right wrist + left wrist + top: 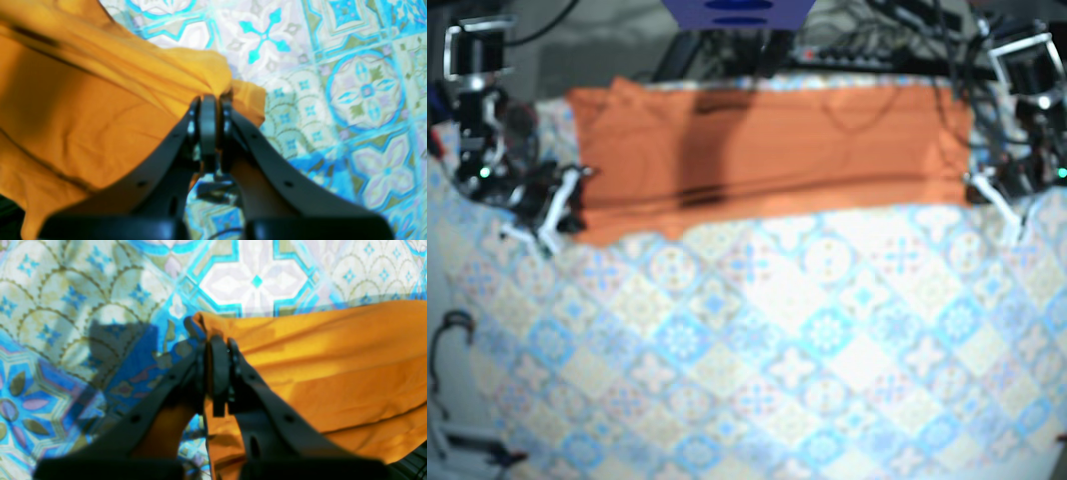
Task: Fold the T-shirt properly
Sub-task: 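Lift the hem and fold it toward the shoulder edge with both grippers, then lay the folded hem onto the shoulder edge with both grippers, then open both grippers and release the folded shirt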
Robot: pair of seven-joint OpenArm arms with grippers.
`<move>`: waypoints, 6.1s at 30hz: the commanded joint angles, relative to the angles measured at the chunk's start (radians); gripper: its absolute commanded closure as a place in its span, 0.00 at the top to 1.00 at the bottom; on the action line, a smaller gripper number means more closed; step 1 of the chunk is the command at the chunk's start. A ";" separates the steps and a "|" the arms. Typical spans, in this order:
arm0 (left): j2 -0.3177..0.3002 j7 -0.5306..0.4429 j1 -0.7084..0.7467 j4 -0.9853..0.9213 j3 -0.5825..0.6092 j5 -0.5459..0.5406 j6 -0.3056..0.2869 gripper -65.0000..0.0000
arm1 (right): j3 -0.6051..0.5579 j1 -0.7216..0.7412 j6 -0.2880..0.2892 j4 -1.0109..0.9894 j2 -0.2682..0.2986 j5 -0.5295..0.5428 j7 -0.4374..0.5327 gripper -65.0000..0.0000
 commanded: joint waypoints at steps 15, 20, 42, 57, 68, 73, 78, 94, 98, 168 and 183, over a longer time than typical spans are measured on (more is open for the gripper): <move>-0.052 -0.012 0.020 0.029 -0.006 -0.004 -0.002 0.00 | 0.026 -0.071 -0.006 0.053 0.022 0.001 0.013 0.01; -0.065 -0.024 0.083 0.110 -0.006 -0.004 -0.002 0.00 | 0.022 -0.075 -0.006 0.053 0.022 0.001 0.013 0.01; -0.064 -0.026 0.121 0.116 -0.006 -0.004 -0.002 0.00 | 0.025 -0.160 -0.006 0.081 0.022 0.001 0.013 0.01; -0.064 -0.026 0.136 0.116 -0.006 -0.004 -0.002 0.00 | 0.020 -0.212 -0.006 0.108 0.022 0.001 0.013 0.01; -0.064 -0.026 0.133 0.116 -0.006 -0.004 -0.002 0.00 | 0.019 -0.253 -0.007 0.157 0.016 0.001 0.010 0.01; -0.064 -0.026 0.132 0.116 -0.006 -0.004 -0.002 0.00 | 0.020 -0.267 -0.007 0.194 0.016 0.001 -0.038 0.01; -0.064 -0.027 0.132 0.116 -0.004 -0.004 -0.002 0.00 | 0.019 -0.267 -0.007 0.222 0.006 0.001 -0.067 0.01; -0.062 -0.060 0.136 0.111 0.017 -0.001 -0.001 0.00 | 0.020 -0.296 -0.007 0.252 -0.041 0.001 -0.088 0.01; -0.062 -0.069 0.136 0.111 0.040 -0.002 -0.001 0.00 | 0.019 -0.302 -0.007 0.277 -0.041 0.001 -0.090 0.01; -0.049 -0.075 0.176 0.114 0.031 -0.002 0.007 0.33 | 0.114 -0.379 -0.030 0.312 -0.084 0.000 -0.101 0.37; -0.070 -0.073 0.189 0.116 0.002 -0.001 0.009 0.55 | 0.252 -0.381 -0.030 0.335 -0.084 0.000 -0.104 0.38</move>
